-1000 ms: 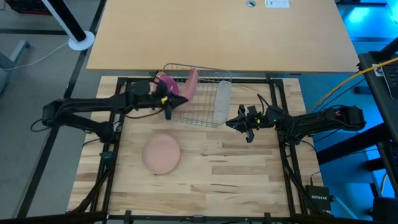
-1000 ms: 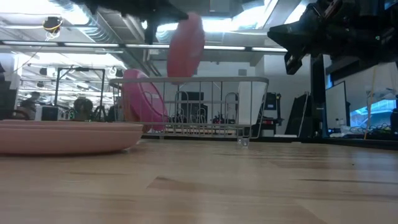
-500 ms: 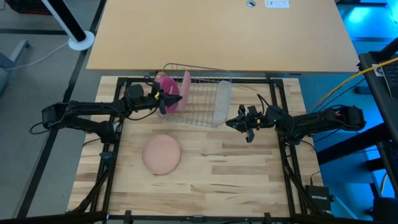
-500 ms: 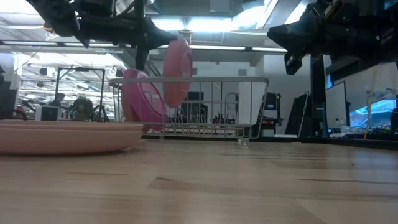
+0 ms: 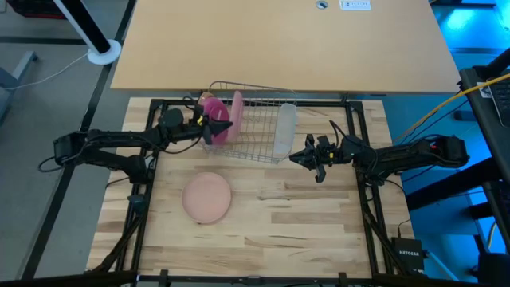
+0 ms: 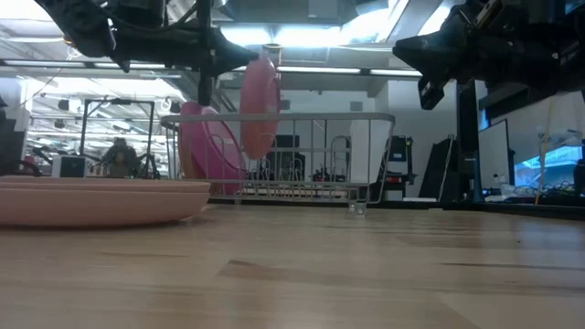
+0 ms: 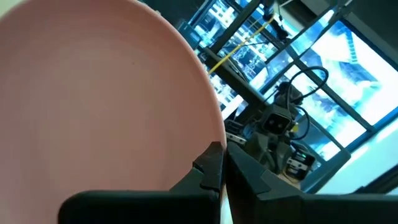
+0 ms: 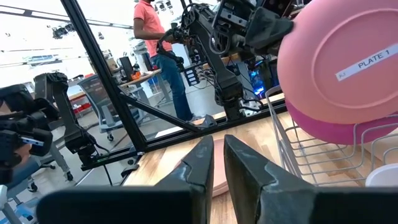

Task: Sort dishes
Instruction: Put the pink plate into the dish rack

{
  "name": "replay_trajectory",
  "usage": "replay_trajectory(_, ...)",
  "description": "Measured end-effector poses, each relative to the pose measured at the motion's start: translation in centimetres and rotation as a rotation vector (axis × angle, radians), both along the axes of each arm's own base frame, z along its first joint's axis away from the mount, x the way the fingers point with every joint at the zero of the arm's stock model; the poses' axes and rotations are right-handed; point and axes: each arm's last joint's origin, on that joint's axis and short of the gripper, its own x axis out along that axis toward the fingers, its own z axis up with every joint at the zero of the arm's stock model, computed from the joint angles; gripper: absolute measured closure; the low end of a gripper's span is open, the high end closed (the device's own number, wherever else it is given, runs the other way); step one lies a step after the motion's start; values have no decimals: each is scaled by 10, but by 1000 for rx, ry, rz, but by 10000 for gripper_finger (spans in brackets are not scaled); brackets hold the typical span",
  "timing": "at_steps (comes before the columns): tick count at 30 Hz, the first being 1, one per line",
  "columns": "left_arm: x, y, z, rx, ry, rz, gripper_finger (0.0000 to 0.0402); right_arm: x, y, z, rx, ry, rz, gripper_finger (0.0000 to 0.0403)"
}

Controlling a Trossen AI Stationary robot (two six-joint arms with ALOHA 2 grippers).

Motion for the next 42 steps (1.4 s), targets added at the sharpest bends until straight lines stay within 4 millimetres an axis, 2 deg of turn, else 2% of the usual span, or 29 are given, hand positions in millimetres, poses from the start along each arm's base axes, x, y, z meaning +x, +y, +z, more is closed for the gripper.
replay_trajectory(11,-2,6,-2,-32,8,29,401,0,0,0,0,0,0,358)
replay_trajectory(19,-1,2,2,-25,-27,-75,401,0,0,0,0,0,0,358)
replay_trajectory(33,0,-2,1,-69,-28,-87,401,0,0,0,0,0,0,358)
replay_trajectory(42,0,0,1,-123,-45,3,401,0,0,0,0,0,0,358)
